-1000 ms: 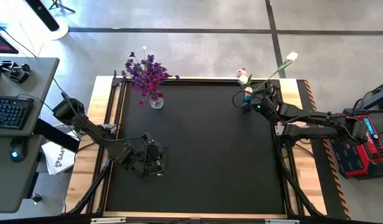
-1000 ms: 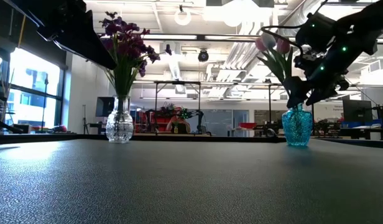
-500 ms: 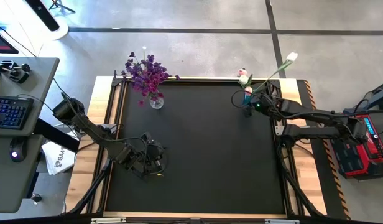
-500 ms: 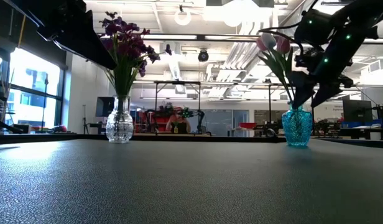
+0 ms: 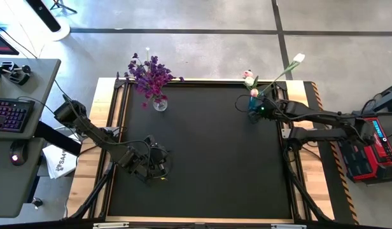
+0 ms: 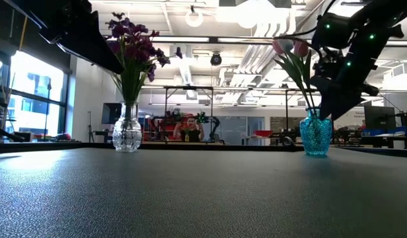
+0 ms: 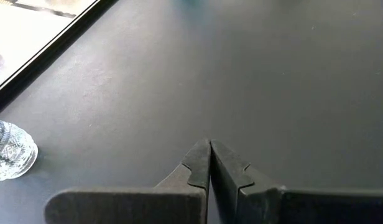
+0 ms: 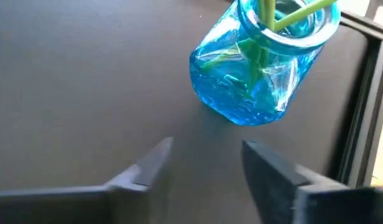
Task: Sort flowers into vase by color
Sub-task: Return to Home Position
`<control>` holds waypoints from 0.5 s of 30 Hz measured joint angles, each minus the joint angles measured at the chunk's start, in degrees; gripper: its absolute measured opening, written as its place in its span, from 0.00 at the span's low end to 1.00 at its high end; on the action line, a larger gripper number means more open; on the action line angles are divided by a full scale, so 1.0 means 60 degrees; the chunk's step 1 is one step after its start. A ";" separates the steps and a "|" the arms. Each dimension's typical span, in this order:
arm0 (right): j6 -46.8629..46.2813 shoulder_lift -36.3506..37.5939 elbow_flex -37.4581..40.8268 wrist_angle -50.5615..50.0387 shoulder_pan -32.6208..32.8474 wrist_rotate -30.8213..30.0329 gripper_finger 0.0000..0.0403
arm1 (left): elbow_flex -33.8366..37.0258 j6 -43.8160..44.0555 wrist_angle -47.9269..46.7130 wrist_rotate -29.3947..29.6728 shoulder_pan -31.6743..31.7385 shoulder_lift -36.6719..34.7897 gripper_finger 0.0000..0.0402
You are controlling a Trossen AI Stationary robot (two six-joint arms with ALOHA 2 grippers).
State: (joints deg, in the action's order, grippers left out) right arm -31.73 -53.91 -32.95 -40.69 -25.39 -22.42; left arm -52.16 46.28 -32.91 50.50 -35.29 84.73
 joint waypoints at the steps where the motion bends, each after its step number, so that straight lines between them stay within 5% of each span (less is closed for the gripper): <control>1: -0.0026 -0.0088 0.0000 0.0007 0.0095 -0.0141 0.39 | 0.0000 0.0002 -0.0010 0.0000 0.0000 0.0000 0.00; 8: -0.0352 -0.0868 0.0000 0.0003 0.0479 -0.1257 0.05 | 0.0000 -0.0073 -0.0026 0.0004 0.0000 0.0000 0.00; 15: -0.0533 -0.1684 0.0000 0.0123 0.0487 -0.1620 0.04 | 0.0000 -0.0148 -0.0028 0.0004 -0.0007 0.0002 0.00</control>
State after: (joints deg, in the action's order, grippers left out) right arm -34.92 -64.01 -32.95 -39.95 -22.46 -32.14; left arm -52.16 45.40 -33.07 50.52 -35.33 84.74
